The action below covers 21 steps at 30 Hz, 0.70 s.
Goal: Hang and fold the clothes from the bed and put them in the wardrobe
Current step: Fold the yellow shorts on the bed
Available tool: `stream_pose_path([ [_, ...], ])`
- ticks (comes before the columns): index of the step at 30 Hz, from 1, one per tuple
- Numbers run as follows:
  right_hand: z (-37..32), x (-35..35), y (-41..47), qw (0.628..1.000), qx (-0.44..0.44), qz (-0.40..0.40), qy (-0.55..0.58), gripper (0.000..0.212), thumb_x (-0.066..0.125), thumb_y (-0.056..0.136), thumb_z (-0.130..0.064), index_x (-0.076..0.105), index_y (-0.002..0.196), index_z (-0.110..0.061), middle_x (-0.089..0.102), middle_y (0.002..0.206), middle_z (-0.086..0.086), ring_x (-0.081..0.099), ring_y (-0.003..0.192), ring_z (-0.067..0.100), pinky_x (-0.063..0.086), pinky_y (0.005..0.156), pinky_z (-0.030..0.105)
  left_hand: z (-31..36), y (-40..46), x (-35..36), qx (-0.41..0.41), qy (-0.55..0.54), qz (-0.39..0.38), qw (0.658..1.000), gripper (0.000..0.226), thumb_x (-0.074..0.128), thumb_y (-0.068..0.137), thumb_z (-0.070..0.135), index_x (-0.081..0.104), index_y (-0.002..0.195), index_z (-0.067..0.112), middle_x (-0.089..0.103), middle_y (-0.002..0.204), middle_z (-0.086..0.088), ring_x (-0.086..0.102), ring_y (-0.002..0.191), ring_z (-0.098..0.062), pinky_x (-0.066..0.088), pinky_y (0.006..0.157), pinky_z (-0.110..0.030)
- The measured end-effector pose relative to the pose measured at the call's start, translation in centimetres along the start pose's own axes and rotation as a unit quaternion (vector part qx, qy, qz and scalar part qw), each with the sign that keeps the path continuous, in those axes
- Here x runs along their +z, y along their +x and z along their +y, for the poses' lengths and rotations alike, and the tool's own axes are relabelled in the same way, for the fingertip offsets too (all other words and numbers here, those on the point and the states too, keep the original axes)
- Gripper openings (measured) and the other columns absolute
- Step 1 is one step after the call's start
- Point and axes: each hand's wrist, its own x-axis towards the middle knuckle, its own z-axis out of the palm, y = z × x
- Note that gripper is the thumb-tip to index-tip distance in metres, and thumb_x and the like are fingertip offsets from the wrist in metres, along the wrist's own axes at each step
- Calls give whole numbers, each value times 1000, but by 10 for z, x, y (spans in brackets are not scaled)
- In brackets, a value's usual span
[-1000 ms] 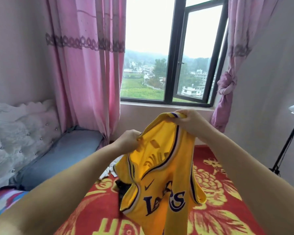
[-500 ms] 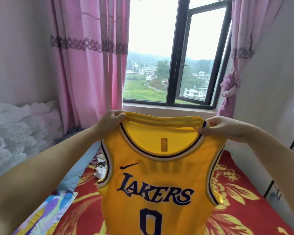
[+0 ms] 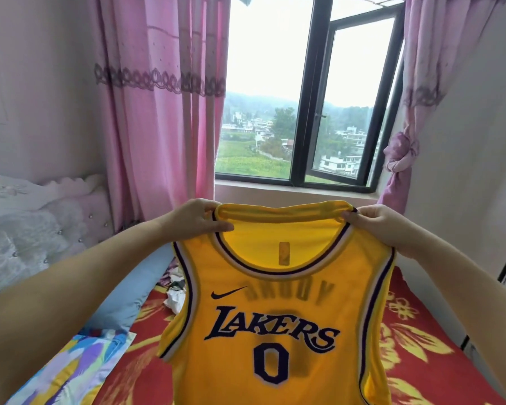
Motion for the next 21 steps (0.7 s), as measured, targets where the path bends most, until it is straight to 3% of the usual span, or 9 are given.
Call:
stream_pose_path([
  [3,-2,9,4,998,31,46,2,38,59,91,-40,69,97,-3,70,83,13,65,69,23,57,67,32,8,5,13,-81,-110,-12,991,54,60,86,43,59,101,-9,45,56,6,41,46,-7,41,46,-18],
  [5,-5,20,6,995,37,85,26,41,55,96,-35,67,99,4,67,79,15,62,66,25,56,70,36,24,11,29,-166,-246,-2,955,41,57,93,35,59,108,-4,59,65,-2,57,53,-14,54,53,-26],
  [7,-13,35,3,993,25,99,56,42,54,97,-32,64,99,9,63,79,19,60,70,28,54,78,46,47,17,46,-212,-345,26,914,30,54,96,30,60,103,2,67,77,-9,66,63,-19,58,60,-32],
  [10,-31,65,-6,993,-22,75,83,35,54,97,-32,66,90,0,65,80,22,61,73,30,52,83,52,84,26,74,-221,-418,34,880,22,50,99,24,57,89,6,60,70,-6,60,60,-16,53,58,-28],
  [13,-48,83,-10,995,-87,38,35,38,49,98,-41,68,95,-8,71,91,17,65,80,24,53,83,47,112,30,92,-212,-484,28,848,22,47,101,18,55,84,7,54,55,-3,55,43,-10,50,43,-24],
  [16,-58,72,-18,995,-65,-55,-57,18,54,93,-47,56,106,-35,66,97,-7,65,85,10,55,71,29,116,33,85,-214,-557,23,802,26,43,101,20,57,83,7,56,68,-7,59,55,-17,56,52,-31],
  [17,-56,67,-18,993,-47,-80,-68,24,60,90,-42,50,112,-39,64,99,-8,64,82,8,55,67,27,116,32,80,-203,-583,2,787,27,43,101,21,56,82,8,55,70,-7,59,57,-18,57,53,-30],
  [19,-50,61,-17,990,-46,-78,-104,52,68,87,-28,43,132,-36,62,109,-3,63,84,11,56,70,33,112,28,72,-157,-569,-42,806,22,47,100,20,59,86,7,61,78,-10,66,67,-21,59,62,-31],
  [21,-48,58,-15,991,-76,-44,-102,53,64,89,-14,45,135,-32,63,111,5,63,85,18,55,76,43,106,22,69,-95,-452,-56,885,15,52,97,16,63,98,6,68,92,-11,69,85,-20,58,79,-33],
])
